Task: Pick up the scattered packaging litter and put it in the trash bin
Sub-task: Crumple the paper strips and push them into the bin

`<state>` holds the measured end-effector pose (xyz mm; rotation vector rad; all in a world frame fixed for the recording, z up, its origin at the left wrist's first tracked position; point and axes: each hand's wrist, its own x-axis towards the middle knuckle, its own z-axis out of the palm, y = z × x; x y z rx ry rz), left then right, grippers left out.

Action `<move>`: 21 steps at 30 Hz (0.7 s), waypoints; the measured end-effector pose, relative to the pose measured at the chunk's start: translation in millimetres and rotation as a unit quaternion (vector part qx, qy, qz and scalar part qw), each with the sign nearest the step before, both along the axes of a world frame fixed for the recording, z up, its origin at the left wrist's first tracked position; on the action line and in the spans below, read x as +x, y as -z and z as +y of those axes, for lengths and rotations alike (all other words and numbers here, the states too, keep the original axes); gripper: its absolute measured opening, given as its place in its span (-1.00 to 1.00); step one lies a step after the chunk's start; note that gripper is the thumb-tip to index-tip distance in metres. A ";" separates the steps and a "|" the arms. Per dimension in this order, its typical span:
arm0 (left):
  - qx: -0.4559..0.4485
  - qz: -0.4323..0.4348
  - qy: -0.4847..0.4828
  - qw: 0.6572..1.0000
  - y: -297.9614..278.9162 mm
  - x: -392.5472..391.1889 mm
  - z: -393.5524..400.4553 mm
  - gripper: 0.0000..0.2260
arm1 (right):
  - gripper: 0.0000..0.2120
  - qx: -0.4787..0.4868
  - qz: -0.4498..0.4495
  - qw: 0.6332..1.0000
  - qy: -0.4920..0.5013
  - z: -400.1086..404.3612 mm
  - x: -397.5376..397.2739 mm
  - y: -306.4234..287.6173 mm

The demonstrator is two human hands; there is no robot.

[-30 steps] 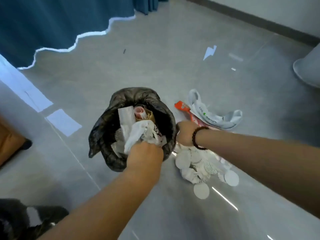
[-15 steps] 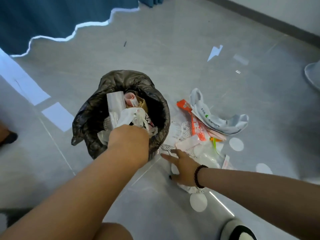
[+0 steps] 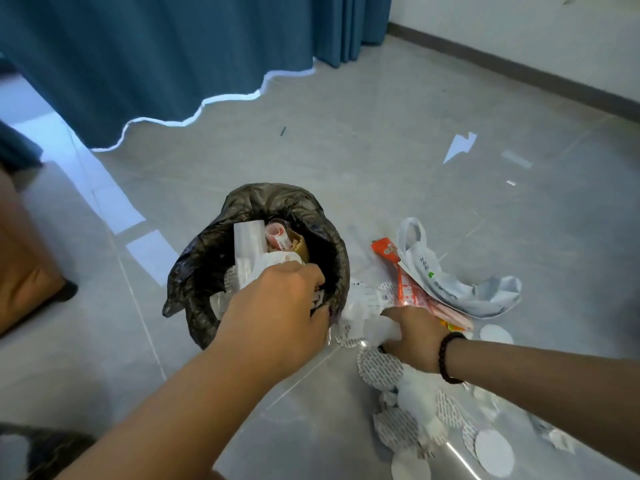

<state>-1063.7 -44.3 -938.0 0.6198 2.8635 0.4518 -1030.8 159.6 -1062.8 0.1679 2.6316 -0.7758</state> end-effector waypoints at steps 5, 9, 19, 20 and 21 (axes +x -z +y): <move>0.144 0.035 -0.080 0.986 -9.0 1.9 -1.0 -0.78 | -0.76 -0.272 0.018 0.944 0.185 7.0 -3.3 -61.3; 0.225 -0.034 -0.104 0.968 -5.5 7.4 6.3 -0.80 | -0.66 -0.415 0.030 0.871 0.263 8.5 0.1 -86.4; 0.337 -0.191 -0.113 0.915 11.5 -0.2 26.7 -0.88 | -0.74 -0.503 0.021 0.823 0.263 9.6 8.0 -98.4; 0.346 -0.180 -0.143 0.910 10.5 -4.4 22.9 -0.88 | -0.74 -0.506 0.021 0.822 0.260 9.1 6.0 -99.6; 0.353 -0.169 -0.178 0.903 9.7 -10.4 16.7 -0.88 | -0.73 -0.500 0.017 0.827 0.258 8.3 2.1 -100.4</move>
